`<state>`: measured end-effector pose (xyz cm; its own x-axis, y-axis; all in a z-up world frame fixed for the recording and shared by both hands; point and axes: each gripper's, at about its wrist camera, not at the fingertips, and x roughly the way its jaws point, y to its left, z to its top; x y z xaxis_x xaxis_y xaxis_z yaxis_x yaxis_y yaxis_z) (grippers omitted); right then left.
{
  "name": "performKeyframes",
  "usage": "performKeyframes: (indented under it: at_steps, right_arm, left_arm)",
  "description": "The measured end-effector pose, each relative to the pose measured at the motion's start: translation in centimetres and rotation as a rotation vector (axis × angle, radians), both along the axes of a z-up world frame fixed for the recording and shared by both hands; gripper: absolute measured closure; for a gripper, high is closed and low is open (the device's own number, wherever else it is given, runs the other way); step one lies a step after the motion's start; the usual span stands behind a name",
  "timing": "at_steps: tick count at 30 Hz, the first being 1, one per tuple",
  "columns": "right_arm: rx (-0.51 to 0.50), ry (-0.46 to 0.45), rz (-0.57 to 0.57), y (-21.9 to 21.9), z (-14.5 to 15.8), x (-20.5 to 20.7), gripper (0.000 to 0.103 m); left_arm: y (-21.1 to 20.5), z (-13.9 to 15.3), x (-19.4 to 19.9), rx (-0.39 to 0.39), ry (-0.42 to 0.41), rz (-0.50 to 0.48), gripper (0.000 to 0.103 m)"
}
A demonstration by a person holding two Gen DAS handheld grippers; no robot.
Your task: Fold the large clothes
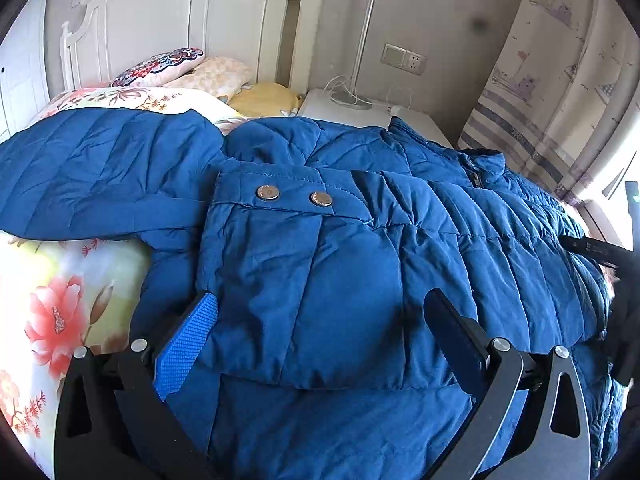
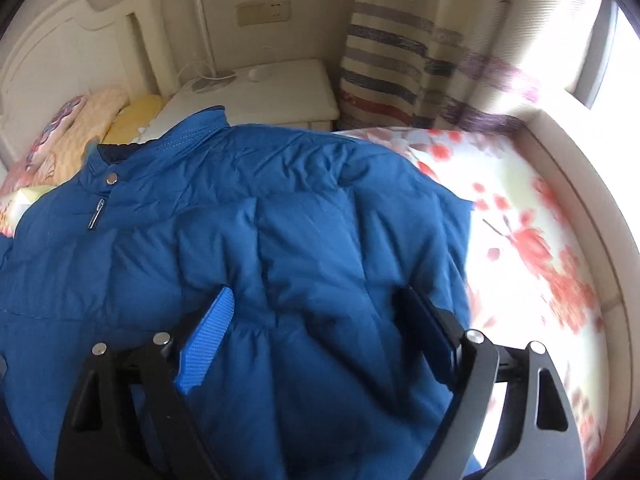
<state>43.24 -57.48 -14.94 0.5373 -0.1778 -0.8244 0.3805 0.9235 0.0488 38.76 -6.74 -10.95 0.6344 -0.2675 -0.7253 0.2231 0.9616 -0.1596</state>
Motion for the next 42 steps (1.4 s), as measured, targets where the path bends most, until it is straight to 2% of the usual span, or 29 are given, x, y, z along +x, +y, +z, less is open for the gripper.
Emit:
performKeyframes:
  at_steps: [1,3,4,7,9,10,11,14,17,20,22,25,27,29,30,31,32,35,36,38,40,42]
  right_arm:
    - [0.015,-0.043,-0.009,1.0,1.0,-1.3,0.019]
    - [0.024,-0.151,0.104,5.0,2.7,-4.4,0.019]
    - [0.004,-0.167,0.156,6.8,3.0,-5.6,0.019]
    - [-0.045,-0.140,0.311,12.3,1.5,-7.9,0.017]
    - [-0.123,-0.090,0.363,14.6,-0.3,-7.8,0.016]
    - [-0.186,-0.082,0.367,15.3,-1.0,-7.6,0.015]
    - [-0.192,-0.085,0.363,15.4,-1.1,-7.6,0.014]
    - [-0.146,-0.098,0.357,14.4,-1.1,-7.5,0.014]
    - [-0.125,-0.110,0.355,13.6,-1.3,-7.3,0.014]
    - [-0.146,-0.113,0.356,14.2,-1.2,-7.7,0.014]
    - [-0.149,-0.117,0.357,14.5,-0.9,-8.0,0.014]
    - [-0.139,-0.117,0.358,14.9,-0.7,-8.3,0.014]
    - [-0.131,-0.119,0.358,15.0,-0.7,-8.4,0.014]
    - [-0.128,-0.123,0.358,15.1,-0.6,-8.5,0.014]
    - [-0.125,-0.129,0.357,15.1,-0.6,-8.6,0.014]
    - [-0.122,-0.136,0.356,15.0,-0.5,-8.7,0.014]
    - [-0.114,-0.153,0.350,14.8,-0.4,-8.9,0.015]
    - [-0.068,-0.232,0.303,13.6,0.5,-9.9,0.017]
    - [-0.034,-0.280,0.262,12.6,0.9,-10.5,0.018]
    - [0.025,-0.350,0.178,10.8,1.3,-11.5,0.018]
    - [0.083,-0.413,0.080,8.6,1.6,-12.5,0.018]
    - [0.147,-0.469,0.000,6.4,1.7,-13.4,0.018]
  left_arm:
    - [0.0,0.0,0.0,-0.005,-0.001,0.000,0.005]
    - [0.3,0.0,0.0,-0.021,-0.001,0.000,0.005]
    - [0.5,0.1,-0.1,-0.036,-0.007,0.001,0.005]
    - [1.8,0.8,-0.5,-0.110,-0.040,0.022,0.005]
    - [3.9,1.6,-0.8,-0.198,-0.064,0.078,0.005]
    - [5.7,2.0,-0.9,-0.254,-0.074,0.133,0.005]
    - [8.1,2.4,-1.1,-0.326,-0.080,0.211,0.005]
    - [16.4,2.6,-2.2,-0.539,-0.059,0.497,0.005]
    - [23.8,2.4,-3.4,-0.660,-0.045,0.714,0.005]
    - [29.5,2.7,-2.7,-0.636,-0.056,0.827,0.007]
    - [32.3,3.0,-1.6,-0.642,-0.070,0.854,0.007]
    - [35.9,3.1,1.1,-0.649,-0.072,0.859,0.016]
    - [37.1,3.3,2.4,-0.653,-0.070,0.857,0.030]
    - [37.5,3.3,3.3,-0.684,-0.047,0.831,0.066]
    - [37.2,3.5,3.5,-0.684,-0.030,0.831,0.073]
    - [36.6,4.2,3.3,-0.652,-0.044,0.836,0.083]
    - [34.4,6.0,2.9,-0.606,-0.105,0.780,0.088]
    - [26.1,10.8,1.8,-0.467,-0.240,0.547,0.091]
    - [23.5,11.8,1.4,-0.445,-0.268,0.470,0.091]
    - [15.0,14.2,-0.1,-0.380,-0.327,0.229,0.091]
    - [7.5,15.3,-2.1,-0.309,-0.363,0.037,0.091]
    - [-0.1,14.9,-3.9,-0.249,-0.346,-0.139,0.091]
